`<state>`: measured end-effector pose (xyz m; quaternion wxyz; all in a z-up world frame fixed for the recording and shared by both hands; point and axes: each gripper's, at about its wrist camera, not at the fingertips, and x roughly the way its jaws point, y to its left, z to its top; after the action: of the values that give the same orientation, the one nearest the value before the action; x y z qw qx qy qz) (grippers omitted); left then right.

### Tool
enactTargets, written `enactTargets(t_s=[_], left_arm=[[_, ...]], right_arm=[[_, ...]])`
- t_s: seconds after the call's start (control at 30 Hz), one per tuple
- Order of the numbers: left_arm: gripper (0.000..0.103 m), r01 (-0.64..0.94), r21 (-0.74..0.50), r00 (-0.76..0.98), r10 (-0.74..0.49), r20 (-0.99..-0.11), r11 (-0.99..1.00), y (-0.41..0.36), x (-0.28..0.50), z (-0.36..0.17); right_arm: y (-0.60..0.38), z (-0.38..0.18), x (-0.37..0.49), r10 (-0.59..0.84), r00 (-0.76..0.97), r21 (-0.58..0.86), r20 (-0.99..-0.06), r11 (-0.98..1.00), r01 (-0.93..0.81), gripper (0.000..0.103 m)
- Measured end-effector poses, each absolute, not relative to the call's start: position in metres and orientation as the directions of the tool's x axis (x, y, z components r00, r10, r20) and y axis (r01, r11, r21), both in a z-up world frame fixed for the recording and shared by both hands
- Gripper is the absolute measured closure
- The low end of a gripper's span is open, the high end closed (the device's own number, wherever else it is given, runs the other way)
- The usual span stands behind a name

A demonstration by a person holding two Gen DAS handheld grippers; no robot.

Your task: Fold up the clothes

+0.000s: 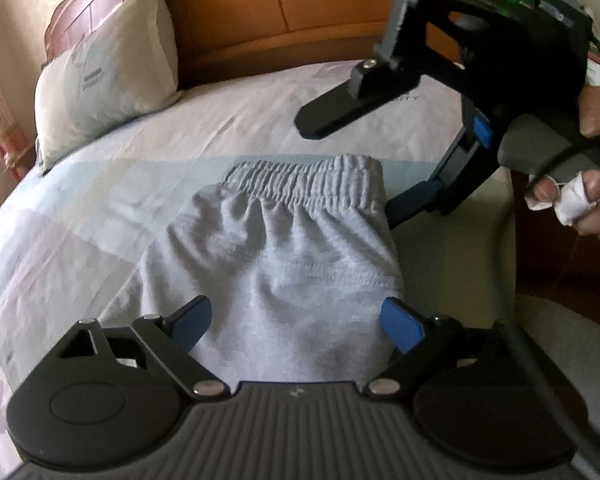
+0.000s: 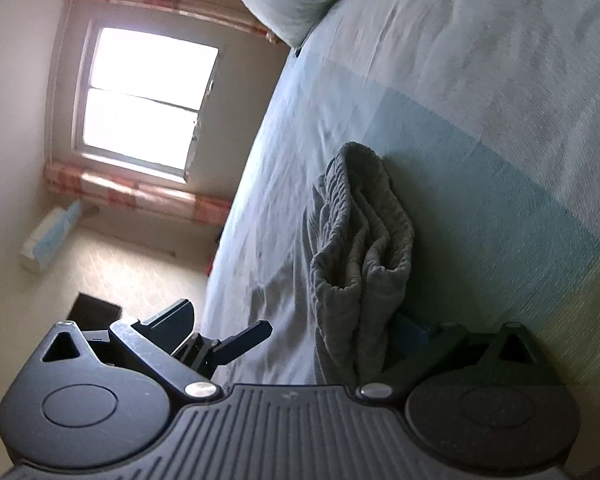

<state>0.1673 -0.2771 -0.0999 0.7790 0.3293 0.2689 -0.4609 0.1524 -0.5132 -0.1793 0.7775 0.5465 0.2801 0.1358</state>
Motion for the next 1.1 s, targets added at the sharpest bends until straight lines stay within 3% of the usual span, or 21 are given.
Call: enactTargets(t_s=[0.3, 0.57, 0.83, 1.1], left_arm=[[0.011, 0.897, 0.302, 0.435, -0.52, -0.735, 0.323, -0.285, 0.156, -0.095], [0.011, 0.909, 0.252, 0.403, -0.541, -0.738, 0.333, -0.312, 0.151, -0.097], [0.011, 0.836, 0.366, 0.538, -0.481, -0.692, 0.408, -0.329, 0.162, -0.118], [0.01, 0.827, 0.206, 0.511, -0.545, -0.665, 0.524, -0.295, 0.19, -0.095]], right_arm=[[-0.508, -0.173, 0.153, 0.536, 0.766, 0.892, -0.354, 0.44, 0.104, 0.0], [-0.516, -0.167, 0.144, 0.554, 0.769, 0.908, -0.32, 0.41, 0.083, 0.0], [-0.523, -0.173, 0.134, 0.549, 0.784, 0.925, -0.291, 0.372, 0.083, 0.0], [-0.518, -0.178, 0.135, 0.531, 0.789, 0.917, -0.308, 0.386, 0.098, 0.0]])
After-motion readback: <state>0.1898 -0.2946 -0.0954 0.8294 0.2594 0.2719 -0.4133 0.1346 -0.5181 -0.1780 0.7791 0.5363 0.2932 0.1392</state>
